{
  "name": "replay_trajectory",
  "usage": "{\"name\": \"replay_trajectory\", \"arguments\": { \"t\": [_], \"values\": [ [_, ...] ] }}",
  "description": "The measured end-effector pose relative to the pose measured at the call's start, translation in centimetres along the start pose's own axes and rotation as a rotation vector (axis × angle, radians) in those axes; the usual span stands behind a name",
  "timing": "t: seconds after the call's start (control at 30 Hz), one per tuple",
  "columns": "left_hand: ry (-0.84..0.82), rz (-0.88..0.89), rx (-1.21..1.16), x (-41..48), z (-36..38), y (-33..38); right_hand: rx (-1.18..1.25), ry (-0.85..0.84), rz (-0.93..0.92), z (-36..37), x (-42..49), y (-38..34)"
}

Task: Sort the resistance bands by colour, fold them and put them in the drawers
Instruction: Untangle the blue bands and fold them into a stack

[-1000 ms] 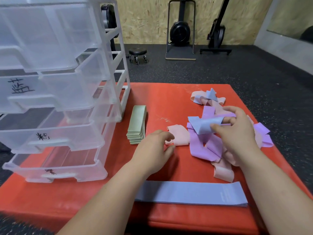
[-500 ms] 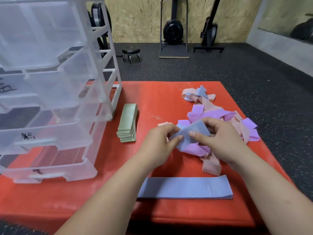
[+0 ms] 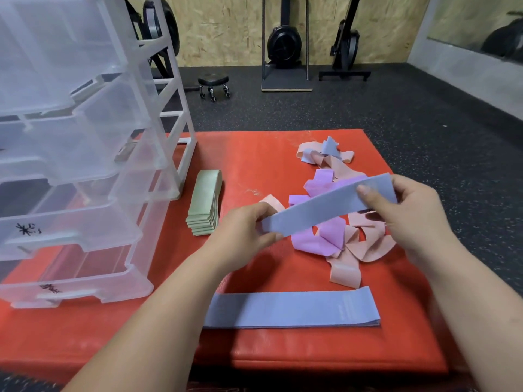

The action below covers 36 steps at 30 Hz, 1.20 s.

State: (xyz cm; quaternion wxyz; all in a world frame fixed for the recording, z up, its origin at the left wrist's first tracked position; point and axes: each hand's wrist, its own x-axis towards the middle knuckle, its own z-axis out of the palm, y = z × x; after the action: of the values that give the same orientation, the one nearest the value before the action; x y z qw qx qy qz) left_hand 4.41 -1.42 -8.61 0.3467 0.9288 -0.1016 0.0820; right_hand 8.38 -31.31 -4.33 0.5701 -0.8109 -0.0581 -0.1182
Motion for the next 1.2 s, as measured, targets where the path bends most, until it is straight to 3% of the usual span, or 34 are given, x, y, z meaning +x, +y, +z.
{"name": "replay_trajectory", "arguments": {
  "t": [0.1, 0.2, 0.5, 0.7, 1.2],
  "values": [
    [0.041, -0.048, 0.026, 0.0, -0.5, -0.9, -0.295, -0.033, 0.004, -1.2, 0.5, 1.8],
    [0.062, -0.140, -0.087, 0.1, -1.1, -2.2, -0.374, -0.122, 0.088, -1.8, 0.2, 2.7],
    [0.090, -0.352, -0.342, -1.1, -2.5, -2.4, -0.244, -0.269, 0.214, -2.8, -0.7, 1.9],
    [0.120, -0.333, -0.237, -2.6, -3.7, -1.9, -0.304, -0.270, 0.209, -3.1, -1.4, 1.3],
    [0.195, -0.310, -0.278, -8.9, -5.6, -2.0, -0.213, -0.379, 0.179, -3.3, -5.6, 0.4]
  ]
}}
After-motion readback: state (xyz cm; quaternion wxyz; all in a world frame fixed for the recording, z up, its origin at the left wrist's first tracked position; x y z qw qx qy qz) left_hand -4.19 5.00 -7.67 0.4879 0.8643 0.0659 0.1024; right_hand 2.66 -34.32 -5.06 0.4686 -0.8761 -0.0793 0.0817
